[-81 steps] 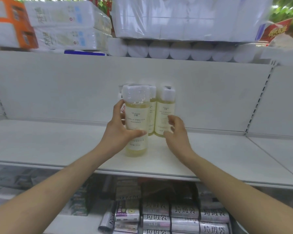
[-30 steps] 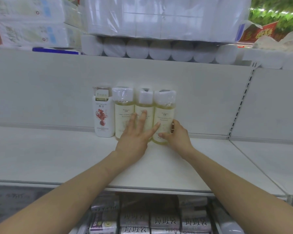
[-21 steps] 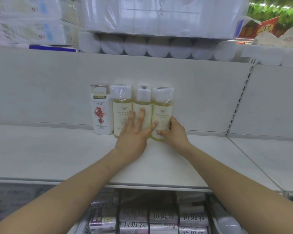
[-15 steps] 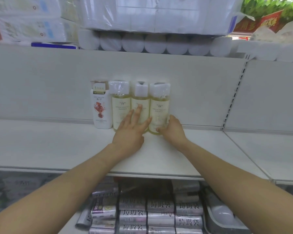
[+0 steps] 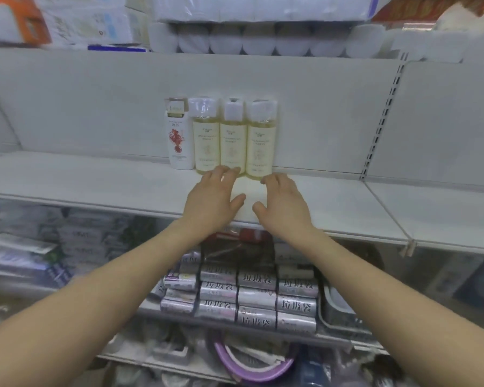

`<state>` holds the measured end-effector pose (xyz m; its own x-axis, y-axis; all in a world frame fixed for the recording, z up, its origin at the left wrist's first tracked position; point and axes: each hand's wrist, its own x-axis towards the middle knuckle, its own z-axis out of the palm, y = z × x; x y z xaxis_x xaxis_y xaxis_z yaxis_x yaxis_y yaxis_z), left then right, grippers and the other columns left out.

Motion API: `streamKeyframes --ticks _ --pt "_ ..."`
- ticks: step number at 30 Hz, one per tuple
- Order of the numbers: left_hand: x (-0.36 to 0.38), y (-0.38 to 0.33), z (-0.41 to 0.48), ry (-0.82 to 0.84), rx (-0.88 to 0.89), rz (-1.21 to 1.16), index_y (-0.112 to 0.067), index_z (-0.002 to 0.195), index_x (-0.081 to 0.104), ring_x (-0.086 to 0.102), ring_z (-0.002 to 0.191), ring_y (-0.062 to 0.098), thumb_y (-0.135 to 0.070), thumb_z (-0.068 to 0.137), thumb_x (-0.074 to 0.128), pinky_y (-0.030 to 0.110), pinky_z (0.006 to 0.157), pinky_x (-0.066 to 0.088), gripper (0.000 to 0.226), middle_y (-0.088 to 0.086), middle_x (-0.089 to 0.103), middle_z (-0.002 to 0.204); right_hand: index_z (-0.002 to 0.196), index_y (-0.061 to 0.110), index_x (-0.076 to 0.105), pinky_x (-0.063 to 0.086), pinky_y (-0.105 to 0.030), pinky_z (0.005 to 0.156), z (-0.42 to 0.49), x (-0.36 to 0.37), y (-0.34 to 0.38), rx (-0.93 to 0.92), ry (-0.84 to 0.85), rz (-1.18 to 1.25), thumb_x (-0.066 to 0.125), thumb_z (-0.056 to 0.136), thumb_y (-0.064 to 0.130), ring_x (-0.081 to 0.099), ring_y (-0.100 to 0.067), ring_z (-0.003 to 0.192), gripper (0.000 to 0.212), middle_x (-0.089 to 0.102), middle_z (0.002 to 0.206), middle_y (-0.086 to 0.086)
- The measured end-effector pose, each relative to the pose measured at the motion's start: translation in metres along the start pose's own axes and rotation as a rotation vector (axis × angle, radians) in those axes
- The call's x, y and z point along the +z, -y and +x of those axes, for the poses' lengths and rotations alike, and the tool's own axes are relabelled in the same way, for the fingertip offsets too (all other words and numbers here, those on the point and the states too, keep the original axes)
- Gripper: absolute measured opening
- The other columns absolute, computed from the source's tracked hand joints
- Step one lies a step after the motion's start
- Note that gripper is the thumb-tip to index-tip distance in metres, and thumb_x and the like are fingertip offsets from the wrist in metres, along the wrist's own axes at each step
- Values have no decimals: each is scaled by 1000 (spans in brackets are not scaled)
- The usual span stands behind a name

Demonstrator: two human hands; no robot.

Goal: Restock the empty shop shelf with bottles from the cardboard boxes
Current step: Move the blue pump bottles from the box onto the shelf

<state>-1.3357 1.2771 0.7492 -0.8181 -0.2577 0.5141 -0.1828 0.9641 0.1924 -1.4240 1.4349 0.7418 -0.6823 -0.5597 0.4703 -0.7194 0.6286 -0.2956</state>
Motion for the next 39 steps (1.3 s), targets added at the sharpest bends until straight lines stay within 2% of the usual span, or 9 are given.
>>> streamKeyframes --ticks 3,8,11,14,21,25,33,37,39 --pt "-4 -4 -32 -39 11 -20 -18 160 42 47 140 32 -42 103 62 51 105 51 65 9 49 157 146 12 52 43 -42 112 -37 -3 7 -37 -64 32 62 95 26 46 -29 137 53 49 150 -10" --pt "0 -13 -91 -143 56 -100 -10 151 54 51 130 36 -33 99 68 49 106 48 59 15 55 146 132 10 62 49 -41 99 -105 1 30 -95 -272 209 60 89 8 55 -27 119 43 60 131 -7" --pt "17 -18 -133 -139 76 -167 -9 147 58 53 128 36 -32 96 71 49 104 48 58 15 56 142 130 7 64 50 -46 99 -145 21 37 -51 -255 222 62 89 7 57 -30 117 42 61 130 -10" --pt "46 -12 -181 -42 80 -203 -10 147 57 53 128 33 -33 96 69 50 105 49 57 12 56 144 132 7 64 51 -47 100 -191 53 38 22 -198 217 64 89 5 58 -30 118 43 62 132 -11" --pt "140 12 -316 320 -11 -231 -11 149 56 52 133 36 -43 98 68 51 109 47 62 12 53 148 146 9 54 49 -51 105 -334 144 8 259 157 128 67 90 18 53 -34 130 58 53 145 -12" --pt "201 10 -393 531 -39 -216 -15 151 54 50 135 34 -45 97 68 50 110 47 64 9 51 148 148 9 52 47 -51 108 -416 197 -29 379 337 133 70 91 20 52 -36 131 60 52 145 -12" --pt "335 17 -543 968 -218 -150 -21 160 43 45 141 31 -47 101 64 45 107 47 67 5 43 159 150 10 49 53 -49 97 -565 314 -101 626 729 196 67 97 24 53 -39 126 58 48 142 -15" --pt "396 31 -606 1092 -298 -110 -20 159 42 45 140 33 -49 102 62 48 107 50 68 8 43 158 158 12 41 50 -46 107 -621 378 -125 660 907 208 64 98 27 49 -37 136 66 42 151 -14" --pt "427 41 -632 1134 -321 -98 -17 159 42 44 140 34 -48 102 61 48 107 49 68 9 42 158 160 14 39 47 -43 106 -642 414 -133 674 961 212 61 100 27 47 -37 139 65 41 154 -13"
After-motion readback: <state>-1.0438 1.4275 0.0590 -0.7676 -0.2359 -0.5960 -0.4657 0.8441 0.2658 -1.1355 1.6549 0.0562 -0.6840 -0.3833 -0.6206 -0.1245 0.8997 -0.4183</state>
